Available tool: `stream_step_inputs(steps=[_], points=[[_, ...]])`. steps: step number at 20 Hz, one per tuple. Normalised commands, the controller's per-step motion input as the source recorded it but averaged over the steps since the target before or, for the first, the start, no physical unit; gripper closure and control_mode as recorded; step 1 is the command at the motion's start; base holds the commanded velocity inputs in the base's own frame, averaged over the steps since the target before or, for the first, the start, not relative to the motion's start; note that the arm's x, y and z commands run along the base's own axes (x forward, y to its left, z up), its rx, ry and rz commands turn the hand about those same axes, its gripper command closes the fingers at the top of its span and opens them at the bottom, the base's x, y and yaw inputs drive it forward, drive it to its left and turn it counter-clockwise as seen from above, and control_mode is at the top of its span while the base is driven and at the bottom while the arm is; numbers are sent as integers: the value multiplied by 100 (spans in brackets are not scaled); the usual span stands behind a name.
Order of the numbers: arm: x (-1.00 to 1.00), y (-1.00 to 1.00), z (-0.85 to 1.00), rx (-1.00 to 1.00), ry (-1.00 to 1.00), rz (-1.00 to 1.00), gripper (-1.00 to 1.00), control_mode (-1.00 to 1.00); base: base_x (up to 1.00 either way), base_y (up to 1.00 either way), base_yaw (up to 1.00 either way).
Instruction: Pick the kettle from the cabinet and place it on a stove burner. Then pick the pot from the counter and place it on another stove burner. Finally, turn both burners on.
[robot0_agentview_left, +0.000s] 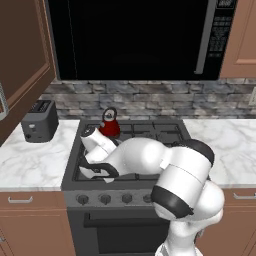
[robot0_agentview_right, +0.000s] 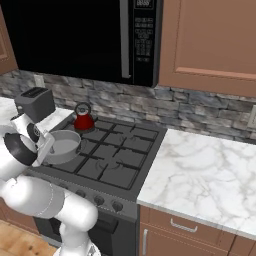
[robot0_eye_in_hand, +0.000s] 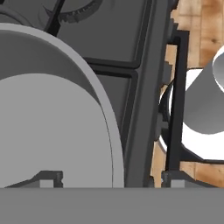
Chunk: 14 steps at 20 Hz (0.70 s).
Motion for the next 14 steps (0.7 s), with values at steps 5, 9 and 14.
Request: stream_step_inputs(steps=[5, 9, 14], points=[[-22, 0, 2, 0, 0, 0, -100, -100, 0, 0, 0], [-21, 0, 9, 0, 0, 0, -100, -100, 0, 0, 0], [-23, 0, 20, 0, 0, 0, -100, -100, 0, 0, 0]])
